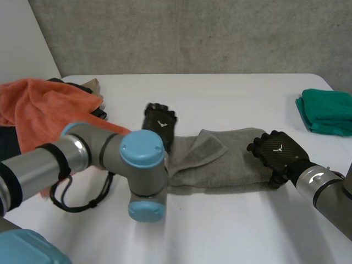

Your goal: Fold the laundry.

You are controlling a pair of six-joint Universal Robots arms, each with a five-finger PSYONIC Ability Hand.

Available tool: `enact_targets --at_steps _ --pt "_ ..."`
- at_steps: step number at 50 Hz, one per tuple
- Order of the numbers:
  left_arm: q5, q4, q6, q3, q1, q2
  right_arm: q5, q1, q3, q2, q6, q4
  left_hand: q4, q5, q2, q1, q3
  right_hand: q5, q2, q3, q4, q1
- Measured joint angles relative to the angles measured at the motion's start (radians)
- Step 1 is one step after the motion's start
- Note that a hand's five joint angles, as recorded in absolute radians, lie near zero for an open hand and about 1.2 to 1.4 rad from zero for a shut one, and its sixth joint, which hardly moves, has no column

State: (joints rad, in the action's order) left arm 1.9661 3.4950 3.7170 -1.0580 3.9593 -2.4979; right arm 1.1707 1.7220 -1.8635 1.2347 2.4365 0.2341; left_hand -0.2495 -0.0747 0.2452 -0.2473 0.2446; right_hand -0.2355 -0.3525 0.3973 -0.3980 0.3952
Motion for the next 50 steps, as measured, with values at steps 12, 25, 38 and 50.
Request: enact_targets --at_steps 12,25,38,50 --pt "-0.144 0.003 -0.165 -0.145 -0.059 0.218 0.005 0.000 0.000 -0.001 -0.002 0.000 0.000 0.000 0.000 0.000 0.000 -0.015 -0.037 0.007 -0.014 0.005" --pt "-0.246 -0.013 -0.215 -0.135 -0.108 0.142 0.004 -0.003 -0.002 -0.002 -0.007 -0.004 0.000 0.000 0.001 0.000 0.000 -0.026 -0.037 0.022 -0.025 0.020" --pt "-0.118 -0.019 -0.187 -0.007 -0.041 0.026 0.024 -0.012 -0.004 -0.014 -0.013 0.010 -0.097 -0.101 0.099 -0.095 0.099 -0.141 -0.193 0.151 -0.152 0.150" --pt "0.023 -0.070 -0.198 -0.114 -0.036 0.128 0.100 -0.013 0.014 -0.061 -0.053 0.038 -0.092 -0.093 0.097 -0.091 0.097 -0.736 -0.819 0.769 -0.764 0.702"
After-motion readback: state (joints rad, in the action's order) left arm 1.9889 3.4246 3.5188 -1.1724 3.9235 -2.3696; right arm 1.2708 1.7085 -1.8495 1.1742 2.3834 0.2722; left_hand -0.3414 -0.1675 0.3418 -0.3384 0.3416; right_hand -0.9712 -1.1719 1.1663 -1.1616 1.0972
